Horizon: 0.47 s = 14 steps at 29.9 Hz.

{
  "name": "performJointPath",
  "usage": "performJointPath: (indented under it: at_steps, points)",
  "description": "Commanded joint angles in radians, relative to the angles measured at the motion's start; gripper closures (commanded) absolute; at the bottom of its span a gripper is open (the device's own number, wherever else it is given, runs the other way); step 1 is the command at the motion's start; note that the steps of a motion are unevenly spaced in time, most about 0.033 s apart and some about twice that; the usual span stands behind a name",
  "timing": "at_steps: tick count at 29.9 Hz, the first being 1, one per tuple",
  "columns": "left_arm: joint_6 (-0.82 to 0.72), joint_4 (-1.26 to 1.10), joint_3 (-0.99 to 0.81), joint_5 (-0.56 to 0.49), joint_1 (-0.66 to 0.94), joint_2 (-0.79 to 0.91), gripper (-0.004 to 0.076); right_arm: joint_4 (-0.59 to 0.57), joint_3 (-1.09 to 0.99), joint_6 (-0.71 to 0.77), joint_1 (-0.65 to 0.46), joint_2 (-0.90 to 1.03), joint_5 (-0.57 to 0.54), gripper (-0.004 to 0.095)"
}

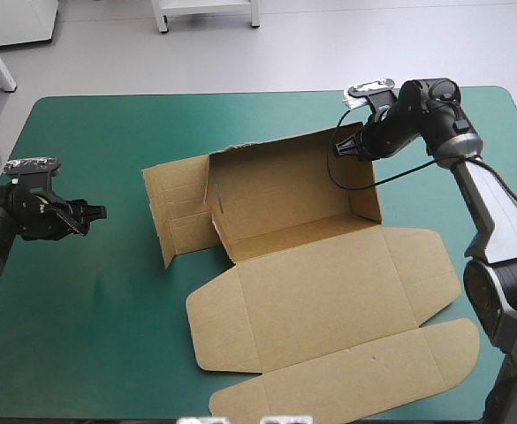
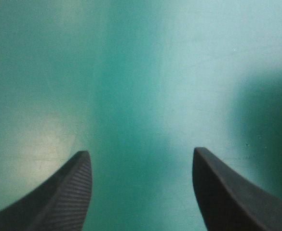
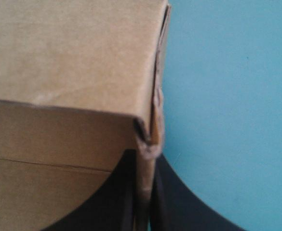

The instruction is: Fold the box

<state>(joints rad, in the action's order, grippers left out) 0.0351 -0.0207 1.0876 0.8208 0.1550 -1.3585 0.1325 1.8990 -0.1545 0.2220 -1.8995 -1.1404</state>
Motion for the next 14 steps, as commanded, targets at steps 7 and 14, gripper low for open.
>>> performJointPath:
  at_steps: [7,14]
  points:
    - [0.011,-0.018,0.027,-0.026,-0.001,0.032,0.0286,0.007,0.061,-0.029,0.001,0.027,0.031,0.0381]
    - [0.011,-0.018,0.027,-0.026,-0.001,0.032,0.0286,0.007,0.135,-0.017,0.001,0.042,-0.04,0.0345]
